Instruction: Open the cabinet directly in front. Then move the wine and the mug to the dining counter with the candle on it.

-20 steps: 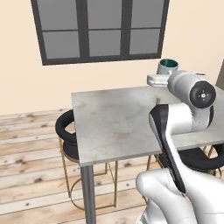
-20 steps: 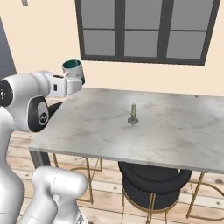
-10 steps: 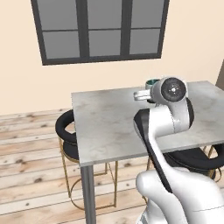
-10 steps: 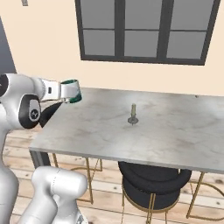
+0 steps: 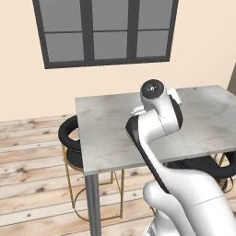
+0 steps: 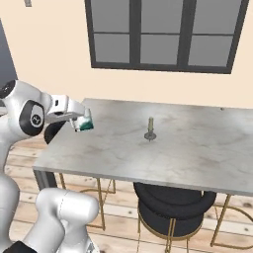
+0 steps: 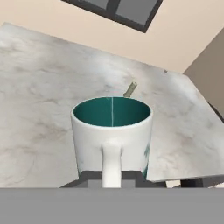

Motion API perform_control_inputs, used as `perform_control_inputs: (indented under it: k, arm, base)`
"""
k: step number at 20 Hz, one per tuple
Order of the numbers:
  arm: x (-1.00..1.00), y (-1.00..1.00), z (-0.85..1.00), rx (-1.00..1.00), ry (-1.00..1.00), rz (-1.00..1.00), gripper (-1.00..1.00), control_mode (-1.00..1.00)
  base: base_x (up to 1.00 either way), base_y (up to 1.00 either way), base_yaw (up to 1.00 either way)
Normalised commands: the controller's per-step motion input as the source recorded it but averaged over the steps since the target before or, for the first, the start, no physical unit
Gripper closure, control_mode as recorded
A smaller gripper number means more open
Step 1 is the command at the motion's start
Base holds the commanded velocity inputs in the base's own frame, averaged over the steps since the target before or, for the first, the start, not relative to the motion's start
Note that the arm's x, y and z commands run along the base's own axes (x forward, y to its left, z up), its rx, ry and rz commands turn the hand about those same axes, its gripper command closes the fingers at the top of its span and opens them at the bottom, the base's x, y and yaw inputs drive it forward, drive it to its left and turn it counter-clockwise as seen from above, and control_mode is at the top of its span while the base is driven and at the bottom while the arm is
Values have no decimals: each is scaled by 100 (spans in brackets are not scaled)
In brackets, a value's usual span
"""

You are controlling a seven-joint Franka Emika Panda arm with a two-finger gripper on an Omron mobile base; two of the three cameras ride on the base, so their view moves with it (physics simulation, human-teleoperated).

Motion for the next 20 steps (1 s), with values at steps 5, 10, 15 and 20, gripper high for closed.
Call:
perform_control_inputs:
  k: [5, 10, 15, 20]
  arm:
    - [12, -2, -88, 0, 9, 0, 100, -100]
    - [28, 0, -63, 0, 0, 0, 100, -100]
    - [43, -2, -38, 0, -4, 0, 100, -100]
    - [65, -20, -3, 6, 0, 0, 100, -100]
  base:
    - [0, 0, 0]
    - [0, 0, 0]
    - [0, 0, 0]
    - [0, 0, 0]
